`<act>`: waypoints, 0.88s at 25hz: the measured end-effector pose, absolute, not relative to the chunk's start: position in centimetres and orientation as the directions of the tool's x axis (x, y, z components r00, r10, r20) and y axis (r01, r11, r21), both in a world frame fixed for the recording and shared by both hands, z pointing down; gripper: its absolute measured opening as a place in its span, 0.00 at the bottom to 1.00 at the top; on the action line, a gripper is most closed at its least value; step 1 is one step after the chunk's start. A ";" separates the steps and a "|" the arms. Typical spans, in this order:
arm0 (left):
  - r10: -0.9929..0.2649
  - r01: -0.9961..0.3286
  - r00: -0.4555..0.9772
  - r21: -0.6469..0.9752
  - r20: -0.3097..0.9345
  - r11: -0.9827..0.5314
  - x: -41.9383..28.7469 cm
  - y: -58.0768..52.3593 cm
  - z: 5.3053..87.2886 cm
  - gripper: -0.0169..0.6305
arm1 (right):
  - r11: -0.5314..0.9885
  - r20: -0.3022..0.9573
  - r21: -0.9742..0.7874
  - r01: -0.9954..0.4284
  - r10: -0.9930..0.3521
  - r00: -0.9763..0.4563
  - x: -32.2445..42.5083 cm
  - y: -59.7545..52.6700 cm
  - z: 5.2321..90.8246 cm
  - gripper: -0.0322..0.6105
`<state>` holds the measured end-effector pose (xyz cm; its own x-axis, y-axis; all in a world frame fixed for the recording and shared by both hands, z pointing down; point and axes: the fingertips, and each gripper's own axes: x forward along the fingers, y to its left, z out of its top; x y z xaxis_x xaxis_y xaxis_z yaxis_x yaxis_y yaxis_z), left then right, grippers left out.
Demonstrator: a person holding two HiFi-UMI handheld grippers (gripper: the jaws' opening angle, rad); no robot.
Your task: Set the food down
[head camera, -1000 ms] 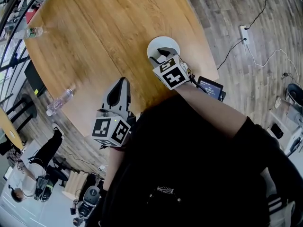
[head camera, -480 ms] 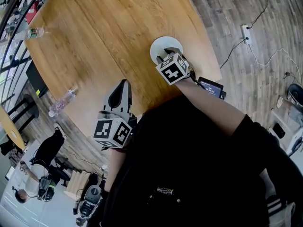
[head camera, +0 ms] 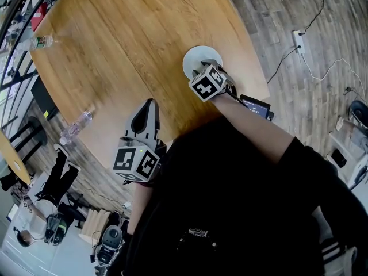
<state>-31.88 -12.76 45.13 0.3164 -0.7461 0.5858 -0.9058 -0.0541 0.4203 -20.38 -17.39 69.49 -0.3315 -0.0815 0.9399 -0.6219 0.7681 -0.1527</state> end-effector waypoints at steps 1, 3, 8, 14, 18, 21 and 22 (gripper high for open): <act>-0.746 -0.906 0.317 0.420 0.586 -0.055 -31.9 -12.8 45.1 0.03 | 0.769 0.942 -0.157 -0.619 -0.073 -0.329 -20.4 -17.3 69.7 0.32; -0.743 -0.906 0.318 0.419 0.589 -0.056 -32.1 -12.8 45.1 0.03 | 0.774 0.943 -0.159 -0.613 -0.065 -0.327 -20.7 -17.1 69.9 0.32; -0.735 -0.906 0.325 0.420 0.596 -0.060 -31.8 -13.0 45.3 0.03 | 0.790 0.944 -0.164 -0.591 -0.049 -0.327 -20.9 -16.7 70.2 0.34; -0.736 -0.903 0.335 0.424 0.588 -0.073 -31.7 -13.2 45.1 0.03 | 0.796 0.936 -0.174 -0.580 -0.050 -0.349 -21.5 -16.7 69.0 0.44; -0.746 -0.902 0.341 0.422 0.572 -0.088 -30.9 -13.2 44.6 0.03 | 0.793 0.918 -0.162 -0.587 -0.096 -0.384 -21.6 -17.8 66.9 0.44; -0.757 -0.903 0.340 0.418 0.558 -0.097 -30.2 -13.1 43.9 0.03 | 0.789 0.901 -0.174 -0.589 -0.114 -0.418 -21.6 -18.0 65.0 0.44; -0.762 -0.904 0.337 0.415 0.553 -0.099 -30.1 -13.0 43.6 0.03 | 0.789 0.894 -0.181 -0.587 -0.118 -0.433 -21.6 -18.0 64.1 0.44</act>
<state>-30.05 -13.03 43.64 0.3371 -0.7618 0.5532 -0.9044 -0.0988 0.4151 -21.64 -18.04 64.12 -0.4333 -0.1177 0.8935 -0.5874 0.7888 -0.1809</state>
